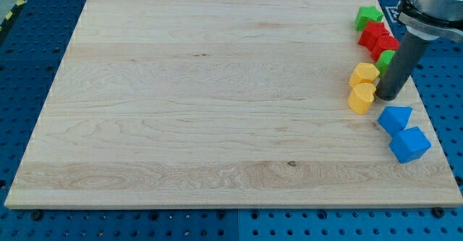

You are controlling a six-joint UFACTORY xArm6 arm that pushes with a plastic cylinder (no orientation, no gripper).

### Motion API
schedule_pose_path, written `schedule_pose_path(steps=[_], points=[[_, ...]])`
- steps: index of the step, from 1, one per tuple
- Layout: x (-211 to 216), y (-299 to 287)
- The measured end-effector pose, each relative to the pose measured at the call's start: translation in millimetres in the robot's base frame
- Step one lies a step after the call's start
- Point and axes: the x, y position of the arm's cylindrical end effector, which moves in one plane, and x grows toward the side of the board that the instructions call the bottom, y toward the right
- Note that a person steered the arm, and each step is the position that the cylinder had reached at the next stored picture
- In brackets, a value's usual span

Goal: Move the yellow heart towards bottom center

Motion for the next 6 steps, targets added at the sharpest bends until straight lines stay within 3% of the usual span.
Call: schedule_pose_path(steps=[6], points=[[0.5, -79.9]])
